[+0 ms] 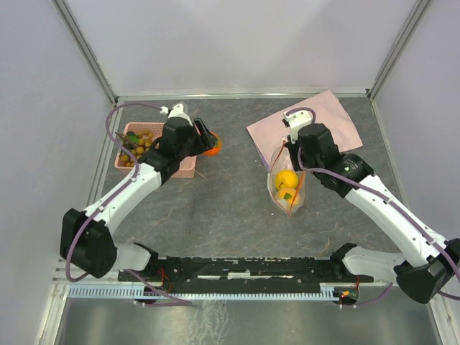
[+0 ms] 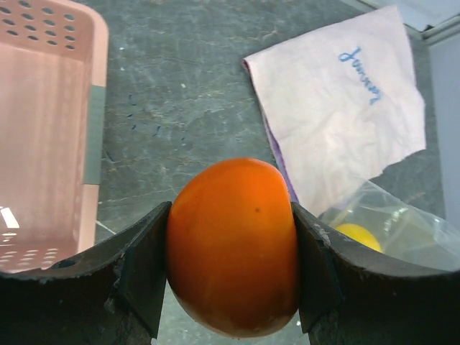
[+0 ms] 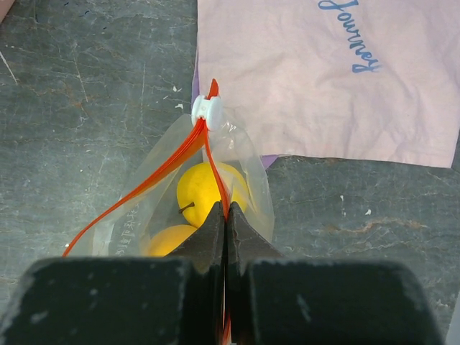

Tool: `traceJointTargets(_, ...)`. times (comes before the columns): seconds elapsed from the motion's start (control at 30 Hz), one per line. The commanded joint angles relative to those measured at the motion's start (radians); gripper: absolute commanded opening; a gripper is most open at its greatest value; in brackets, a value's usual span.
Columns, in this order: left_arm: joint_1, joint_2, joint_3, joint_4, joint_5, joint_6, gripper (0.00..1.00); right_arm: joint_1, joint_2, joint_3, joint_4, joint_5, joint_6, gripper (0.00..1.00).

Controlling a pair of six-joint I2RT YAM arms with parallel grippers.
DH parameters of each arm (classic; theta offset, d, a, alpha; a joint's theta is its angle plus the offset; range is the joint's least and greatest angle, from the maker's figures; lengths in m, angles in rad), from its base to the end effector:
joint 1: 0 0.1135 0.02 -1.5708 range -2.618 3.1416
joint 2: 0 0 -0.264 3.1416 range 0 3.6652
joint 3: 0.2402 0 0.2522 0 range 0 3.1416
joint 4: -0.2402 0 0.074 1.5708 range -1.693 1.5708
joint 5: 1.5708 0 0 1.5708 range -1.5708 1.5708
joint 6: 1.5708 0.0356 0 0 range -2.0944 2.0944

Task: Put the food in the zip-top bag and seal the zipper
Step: Pick up the fake fruit from the bin.

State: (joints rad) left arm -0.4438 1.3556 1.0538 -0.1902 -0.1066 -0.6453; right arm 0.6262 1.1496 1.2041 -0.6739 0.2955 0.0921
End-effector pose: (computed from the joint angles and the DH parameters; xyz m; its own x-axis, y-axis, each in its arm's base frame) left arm 0.2832 -0.1304 0.3042 -0.5467 -0.4023 -0.7344 0.0168 0.8716 -0.4899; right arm 0.2017 0.1331 0.3649 -0.5023 -0.2547 -0.8263 -0.3237 0.9415 -0.0935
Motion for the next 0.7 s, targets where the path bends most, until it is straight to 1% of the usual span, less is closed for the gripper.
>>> traceJointTargets(0.0,-0.055,-0.089,-0.029,0.071,-0.017,-0.046,0.32,0.008,0.006,0.049,0.024,-0.011,0.034,0.02)
traceJointTargets(0.23,-0.165,-0.205,-0.070,0.109,0.026,-0.096,0.30,0.018,0.029,0.052,0.044,-0.025,0.061,0.02)
traceJointTargets(0.37,-0.252,-0.247,-0.085,0.141,0.025,-0.125,0.28,0.026,0.038,0.049,0.065,-0.036,0.081,0.02)
traceJointTargets(0.53,-0.379,-0.248,-0.064,0.176,-0.012,-0.129,0.27,0.038,0.069,0.050,0.090,-0.059,0.103,0.01)
traceJointTargets(0.67,-0.458,-0.238,-0.048,0.203,-0.038,-0.125,0.27,0.049,0.091,0.051,0.105,-0.064,0.114,0.02)
